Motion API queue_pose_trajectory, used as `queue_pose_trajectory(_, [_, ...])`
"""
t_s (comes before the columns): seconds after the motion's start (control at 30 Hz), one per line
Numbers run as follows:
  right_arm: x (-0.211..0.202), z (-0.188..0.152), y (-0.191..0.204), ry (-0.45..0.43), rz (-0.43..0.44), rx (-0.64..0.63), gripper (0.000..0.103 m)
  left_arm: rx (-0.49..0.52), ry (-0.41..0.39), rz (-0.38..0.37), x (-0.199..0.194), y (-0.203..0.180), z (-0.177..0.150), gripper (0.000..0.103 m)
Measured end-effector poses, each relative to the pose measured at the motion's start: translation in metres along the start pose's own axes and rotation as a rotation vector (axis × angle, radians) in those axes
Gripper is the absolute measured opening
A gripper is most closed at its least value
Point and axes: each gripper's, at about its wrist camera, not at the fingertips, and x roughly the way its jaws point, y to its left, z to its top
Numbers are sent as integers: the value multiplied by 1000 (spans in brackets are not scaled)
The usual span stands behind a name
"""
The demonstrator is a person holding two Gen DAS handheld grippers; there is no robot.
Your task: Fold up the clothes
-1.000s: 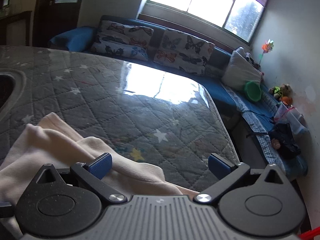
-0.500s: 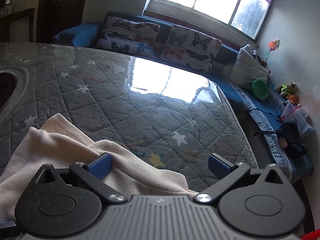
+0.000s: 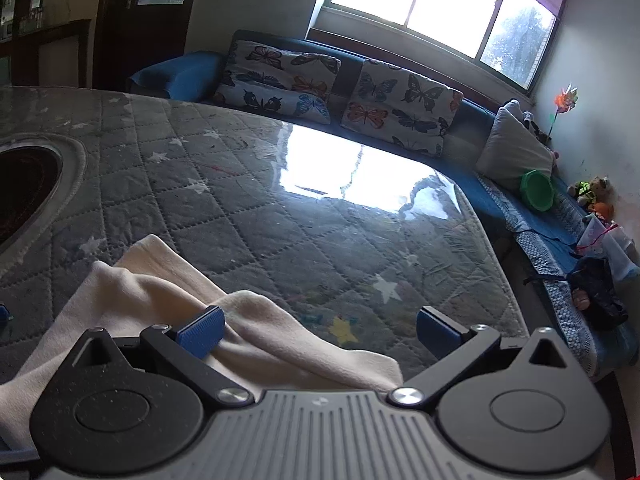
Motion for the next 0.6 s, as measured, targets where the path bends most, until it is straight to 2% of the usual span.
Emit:
queue_pose_trajectory(0.4, [-13,9,22,-45,84,-43,103,3,-3,-6,-2,0,-1,103])
queue_pose_trajectory(0.6, [-17,8,2,-41,2,-3,103,2,-5,-5,-1,-2,-2,103])
